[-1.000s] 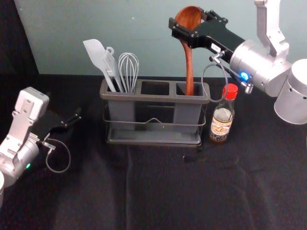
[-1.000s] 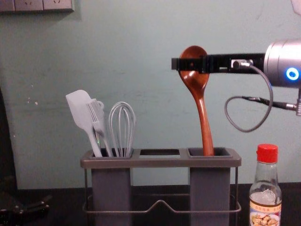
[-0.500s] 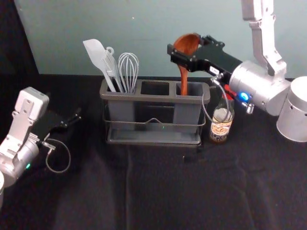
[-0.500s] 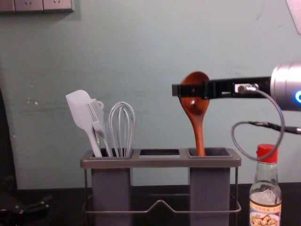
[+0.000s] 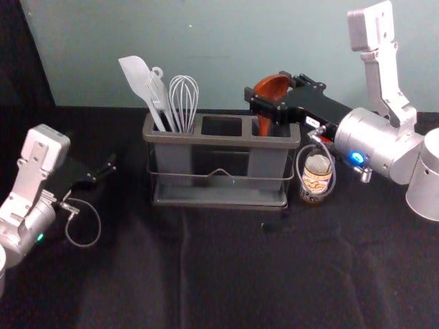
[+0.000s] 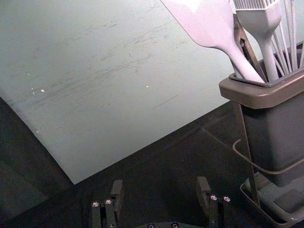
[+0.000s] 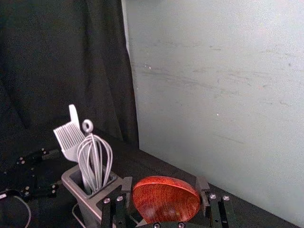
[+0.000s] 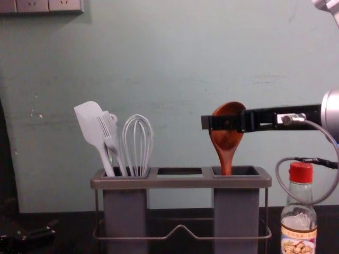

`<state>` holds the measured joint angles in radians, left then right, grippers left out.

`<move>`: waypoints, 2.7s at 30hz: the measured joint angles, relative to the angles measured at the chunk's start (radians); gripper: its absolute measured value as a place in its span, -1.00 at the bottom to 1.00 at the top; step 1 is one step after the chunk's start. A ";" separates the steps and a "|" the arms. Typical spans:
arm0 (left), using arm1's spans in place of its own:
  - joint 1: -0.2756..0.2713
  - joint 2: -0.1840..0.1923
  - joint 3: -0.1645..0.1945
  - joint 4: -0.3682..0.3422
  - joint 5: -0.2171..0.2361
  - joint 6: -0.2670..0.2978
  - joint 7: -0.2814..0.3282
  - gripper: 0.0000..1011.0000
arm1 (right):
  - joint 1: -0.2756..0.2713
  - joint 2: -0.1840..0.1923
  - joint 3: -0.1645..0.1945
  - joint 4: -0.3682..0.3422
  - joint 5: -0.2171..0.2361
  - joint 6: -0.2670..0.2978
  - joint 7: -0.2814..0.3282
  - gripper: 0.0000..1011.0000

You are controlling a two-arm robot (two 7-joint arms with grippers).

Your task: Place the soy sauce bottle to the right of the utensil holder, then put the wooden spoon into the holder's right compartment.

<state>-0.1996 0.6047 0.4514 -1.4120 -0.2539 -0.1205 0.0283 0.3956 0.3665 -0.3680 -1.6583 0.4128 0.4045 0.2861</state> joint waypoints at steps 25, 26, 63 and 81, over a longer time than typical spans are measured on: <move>0.000 0.000 0.000 0.000 0.000 0.000 0.000 0.99 | -0.032 0.021 0.002 -0.013 0.009 0.006 -0.006 0.64; 0.000 0.000 0.000 0.000 0.000 0.000 0.000 0.99 | -0.031 0.021 0.002 -0.013 0.008 0.006 -0.006 0.64; 0.000 0.000 0.000 0.000 0.000 0.000 0.000 0.99 | -0.053 0.025 0.022 -0.053 0.003 -0.014 -0.027 0.98; 0.000 0.000 0.000 0.000 0.000 0.000 0.000 0.99 | -0.163 0.050 0.086 -0.228 0.004 -0.028 -0.067 0.98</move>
<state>-0.1995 0.6047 0.4515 -1.4120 -0.2539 -0.1205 0.0283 0.2324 0.4163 -0.2823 -1.8861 0.4165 0.3763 0.2190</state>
